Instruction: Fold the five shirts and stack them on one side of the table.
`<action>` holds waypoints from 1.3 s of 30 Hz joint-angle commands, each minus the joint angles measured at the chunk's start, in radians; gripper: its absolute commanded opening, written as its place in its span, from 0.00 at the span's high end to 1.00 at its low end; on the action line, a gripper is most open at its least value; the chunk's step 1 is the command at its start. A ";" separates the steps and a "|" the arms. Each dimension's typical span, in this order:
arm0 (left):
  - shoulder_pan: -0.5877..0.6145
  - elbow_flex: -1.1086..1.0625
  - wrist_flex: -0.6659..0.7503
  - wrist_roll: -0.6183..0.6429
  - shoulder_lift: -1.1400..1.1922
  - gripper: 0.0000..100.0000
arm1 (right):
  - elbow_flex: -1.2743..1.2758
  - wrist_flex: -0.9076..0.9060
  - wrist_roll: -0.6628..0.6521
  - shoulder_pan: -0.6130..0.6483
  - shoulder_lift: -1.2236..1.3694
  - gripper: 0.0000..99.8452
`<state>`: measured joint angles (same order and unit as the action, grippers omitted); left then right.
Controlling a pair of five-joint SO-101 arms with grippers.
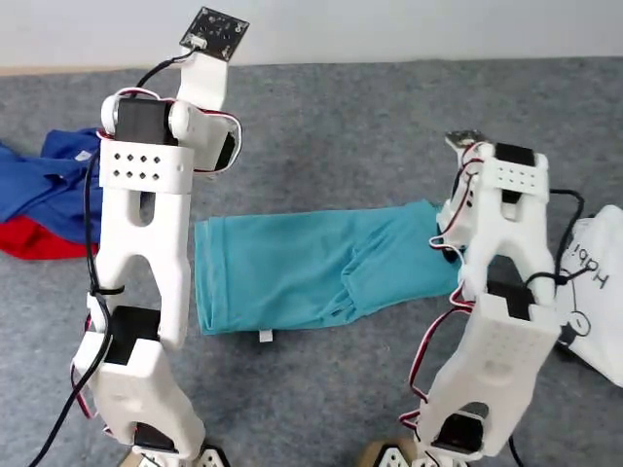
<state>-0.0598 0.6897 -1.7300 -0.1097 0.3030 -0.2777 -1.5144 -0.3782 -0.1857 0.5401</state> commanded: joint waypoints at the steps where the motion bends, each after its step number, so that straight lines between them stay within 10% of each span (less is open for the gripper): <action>1: 0.000 -0.001 -0.025 0.002 -0.054 0.99 | -0.051 -0.031 -0.038 -0.048 -0.019 0.99; 15: -0.003 -0.001 -0.025 0.002 -0.052 0.99 | -0.051 -0.073 -0.098 -0.107 -0.012 0.98; 22: -0.003 -0.001 -0.025 0.002 -0.052 0.99 | -0.052 -0.093 -0.052 -0.054 -0.070 0.80; 39: 0.021 0.004 -0.025 0.003 -0.068 0.99 | -0.038 -0.257 0.035 0.257 -0.232 0.94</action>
<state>-0.0583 0.6897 -1.7300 -0.1097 0.3030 -0.2777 -1.7492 -0.3751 0.0276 0.3575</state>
